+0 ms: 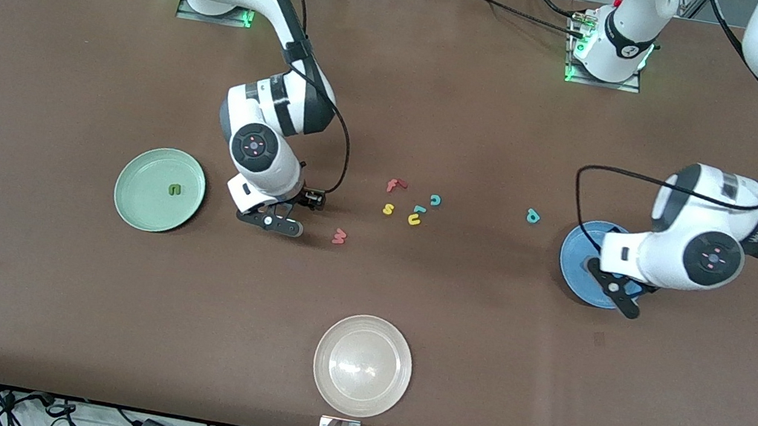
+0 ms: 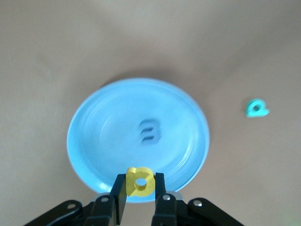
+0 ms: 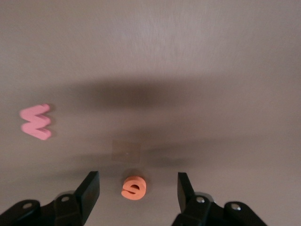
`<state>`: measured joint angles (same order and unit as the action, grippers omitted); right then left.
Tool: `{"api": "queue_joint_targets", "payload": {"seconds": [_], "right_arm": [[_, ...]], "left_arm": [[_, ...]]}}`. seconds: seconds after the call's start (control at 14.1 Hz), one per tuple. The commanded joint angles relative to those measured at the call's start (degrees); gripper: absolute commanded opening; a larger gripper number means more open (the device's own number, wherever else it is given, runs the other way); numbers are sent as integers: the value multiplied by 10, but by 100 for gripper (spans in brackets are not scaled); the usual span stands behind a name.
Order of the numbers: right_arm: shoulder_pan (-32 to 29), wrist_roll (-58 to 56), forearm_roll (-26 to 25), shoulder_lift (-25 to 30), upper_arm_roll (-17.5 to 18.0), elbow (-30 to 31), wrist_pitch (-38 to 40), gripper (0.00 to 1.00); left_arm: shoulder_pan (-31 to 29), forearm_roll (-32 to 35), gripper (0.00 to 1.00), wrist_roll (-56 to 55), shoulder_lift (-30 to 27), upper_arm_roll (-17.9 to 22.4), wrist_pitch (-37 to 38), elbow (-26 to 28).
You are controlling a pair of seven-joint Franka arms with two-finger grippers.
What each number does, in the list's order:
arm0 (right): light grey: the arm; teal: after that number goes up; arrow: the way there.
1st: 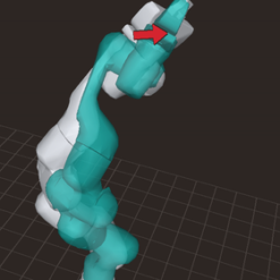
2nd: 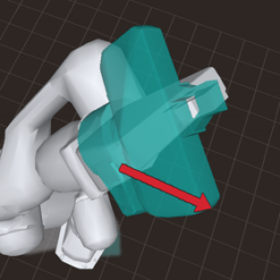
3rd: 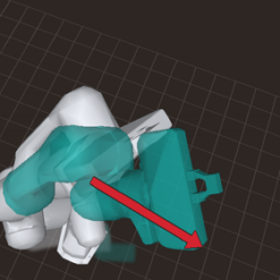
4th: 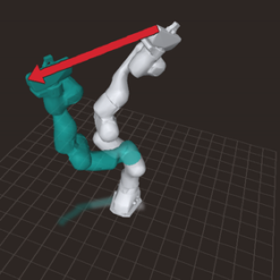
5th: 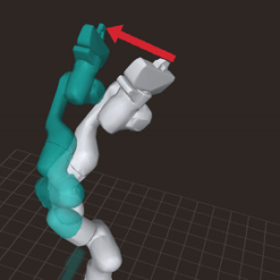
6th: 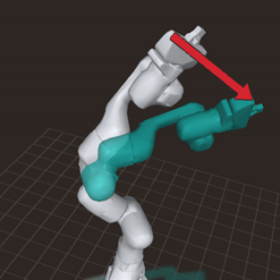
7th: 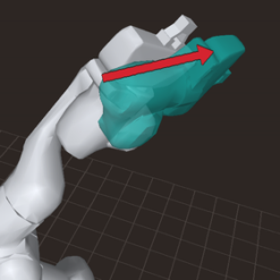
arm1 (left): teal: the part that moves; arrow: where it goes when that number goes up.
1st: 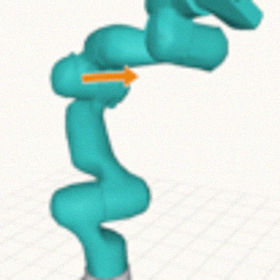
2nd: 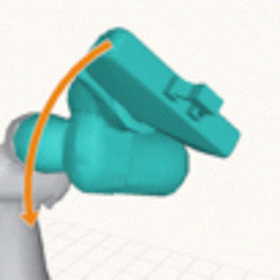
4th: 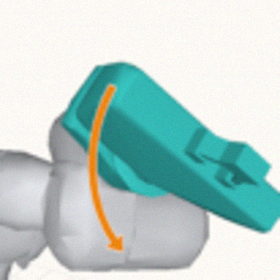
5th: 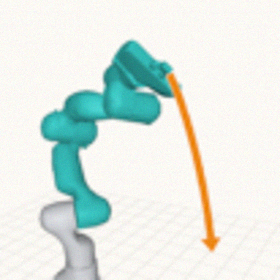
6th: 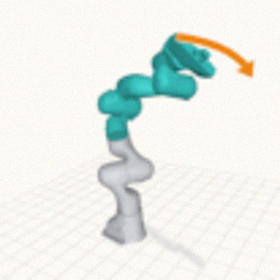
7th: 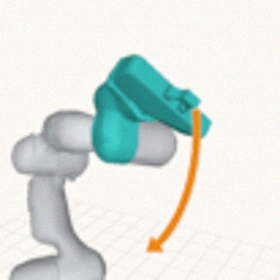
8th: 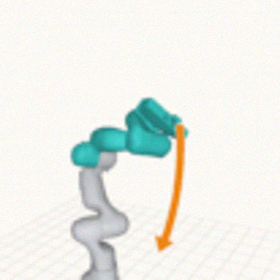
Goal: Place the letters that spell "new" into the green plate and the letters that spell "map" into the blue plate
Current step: 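Carry the orange e to the green plate while the left gripper drops the d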
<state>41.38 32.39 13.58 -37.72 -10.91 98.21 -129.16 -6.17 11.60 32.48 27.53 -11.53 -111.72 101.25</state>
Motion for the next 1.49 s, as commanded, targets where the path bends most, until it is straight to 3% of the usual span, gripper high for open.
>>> {"api": "queue_joint_targets", "payload": {"seconds": [0.0,0.28,0.43,0.78,1.06,1.14,1.28,1.42], "right_arm": [[22,45,12,-18,-4,-6,0,68],[31,62,12,-19,-4,11,0,66],[32,62,12,-19,-4,13,-2,60],[30,58,12,-19,-4,14,3,19],[24,52,12,-3,-10,12,7,10],[21,50,9,11,-18,12,14,10],[13,18,7,34,-73,9,59,10],[7,-69,5,39,-139,8,97,10]], "left_arm": [[-2,13,99,-4,22,-8,-2,8],[1,6,100,-18,20,-13,-1,9],[6,2,100,-51,18,-16,0,16],[3,-1,100,-265,16,-103,-2,37],[20,0,100,-377,20,-125,-3,45],[29,0,100,-378,19,-126,-4,53],[27,-1,100,-378,19,-126,-7,70],[27,-3,100,-413,11,-139,-69,119]]}}
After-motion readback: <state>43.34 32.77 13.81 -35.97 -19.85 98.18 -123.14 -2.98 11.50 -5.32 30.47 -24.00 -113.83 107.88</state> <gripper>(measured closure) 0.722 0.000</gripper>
